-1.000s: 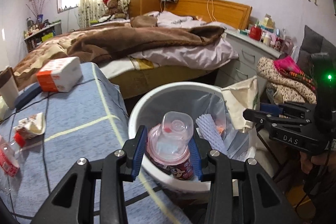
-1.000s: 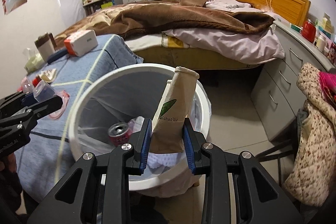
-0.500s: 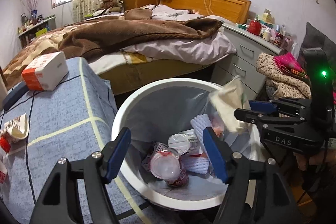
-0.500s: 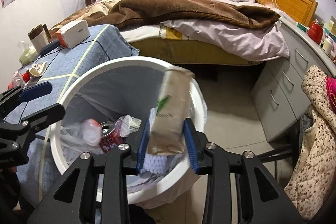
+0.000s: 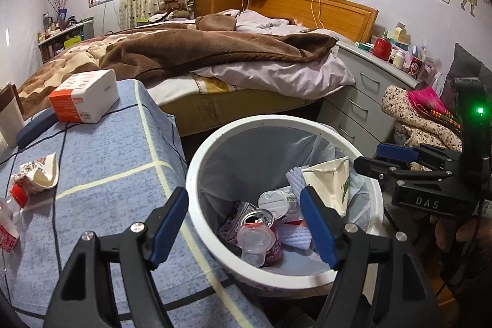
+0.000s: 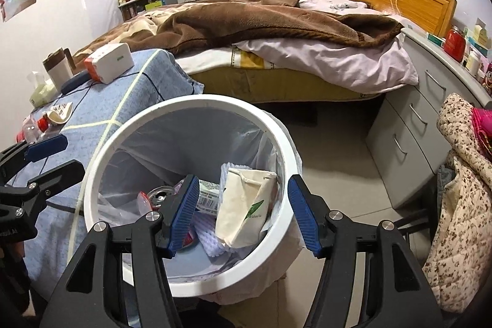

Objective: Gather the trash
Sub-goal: 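Open both tools to drop the cup and paper bag into the wastebasket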

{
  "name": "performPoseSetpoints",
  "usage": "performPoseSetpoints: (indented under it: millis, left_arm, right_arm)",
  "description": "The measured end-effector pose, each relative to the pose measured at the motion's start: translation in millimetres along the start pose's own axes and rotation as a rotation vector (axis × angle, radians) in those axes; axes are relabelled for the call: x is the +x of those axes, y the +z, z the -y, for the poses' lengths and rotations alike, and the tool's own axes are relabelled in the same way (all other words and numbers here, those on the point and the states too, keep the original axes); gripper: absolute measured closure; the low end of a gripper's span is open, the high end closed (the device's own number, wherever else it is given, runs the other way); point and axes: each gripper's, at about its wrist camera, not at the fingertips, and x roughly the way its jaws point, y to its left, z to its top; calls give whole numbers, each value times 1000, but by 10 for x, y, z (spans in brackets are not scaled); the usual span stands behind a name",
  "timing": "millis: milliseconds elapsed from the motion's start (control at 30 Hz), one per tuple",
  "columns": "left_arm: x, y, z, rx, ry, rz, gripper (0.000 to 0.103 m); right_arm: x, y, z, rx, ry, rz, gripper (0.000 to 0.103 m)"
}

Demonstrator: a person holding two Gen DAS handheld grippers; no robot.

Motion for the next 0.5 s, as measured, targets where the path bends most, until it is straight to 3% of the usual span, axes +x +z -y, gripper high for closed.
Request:
performPoseSetpoints:
  millis: [500]
  left_arm:
    - [-498,-186,-274,-53,65,69,26]
  right_arm:
    - [-227,-109,-250,9,0,78,42]
